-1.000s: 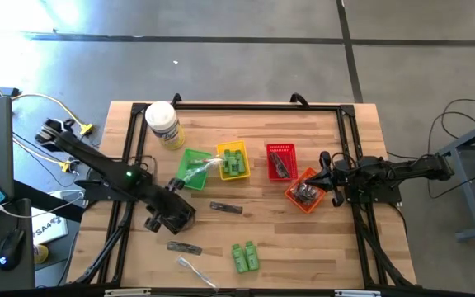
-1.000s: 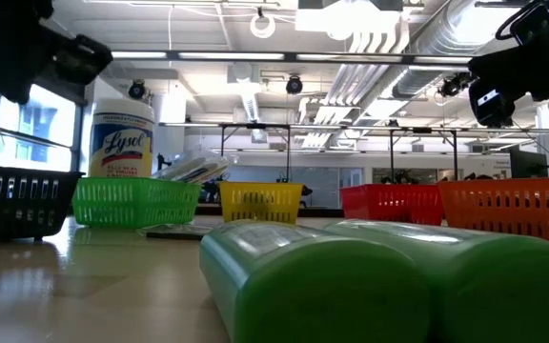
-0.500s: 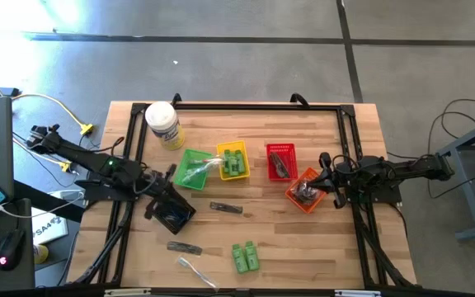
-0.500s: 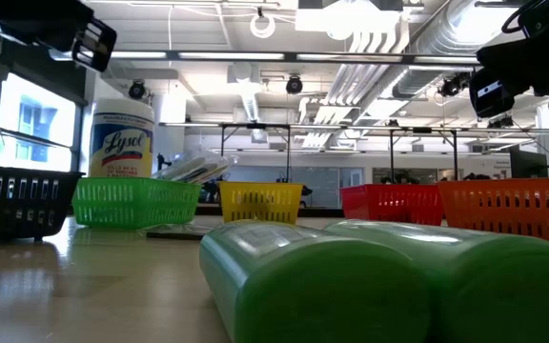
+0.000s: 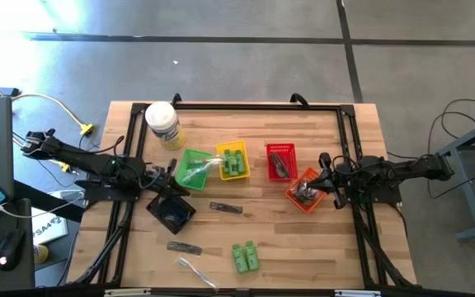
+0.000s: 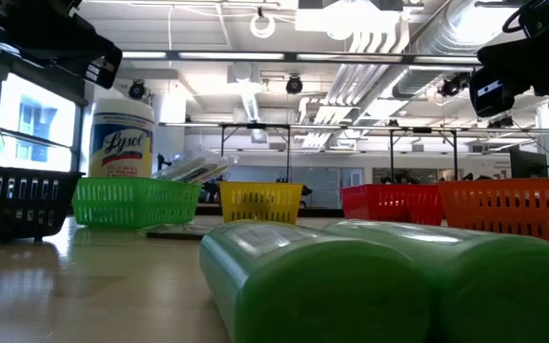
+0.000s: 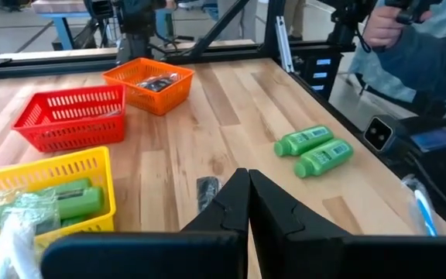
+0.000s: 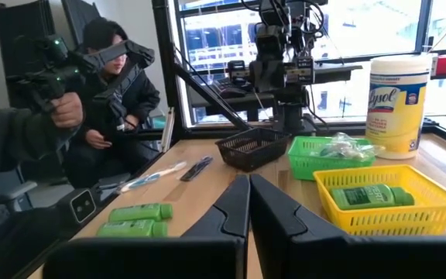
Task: Pick & Place Travel size toiletries
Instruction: Put the top black comb into the red basket
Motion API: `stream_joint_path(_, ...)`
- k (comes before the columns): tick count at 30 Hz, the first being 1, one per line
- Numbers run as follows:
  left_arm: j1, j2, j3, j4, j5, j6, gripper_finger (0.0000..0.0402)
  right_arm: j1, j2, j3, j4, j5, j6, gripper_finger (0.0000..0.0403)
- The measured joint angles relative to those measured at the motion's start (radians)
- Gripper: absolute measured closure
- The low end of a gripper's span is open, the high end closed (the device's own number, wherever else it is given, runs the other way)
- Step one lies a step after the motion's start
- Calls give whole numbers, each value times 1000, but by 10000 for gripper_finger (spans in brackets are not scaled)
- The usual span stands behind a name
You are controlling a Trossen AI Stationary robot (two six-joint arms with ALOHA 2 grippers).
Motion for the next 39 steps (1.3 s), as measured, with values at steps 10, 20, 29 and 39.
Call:
stream_joint_path(10, 0, 0, 6, -4, 33, -5, 401, 2, 0, 0, 0, 108, 0, 399)
stream_joint_path(20, 0, 0, 26, -35, -8, -81, 401, 2, 17, 0, -2, 128, 57, 399)
stream_joint_path(29, 0, 12, 26, -154, -16, -276, 401, 2, 41, 0, -22, 157, 95, 399)
stream_joint_path(39, -96, 111, 71, -188, -56, -319, 401, 2, 116, 0, -59, 276, 106, 399)
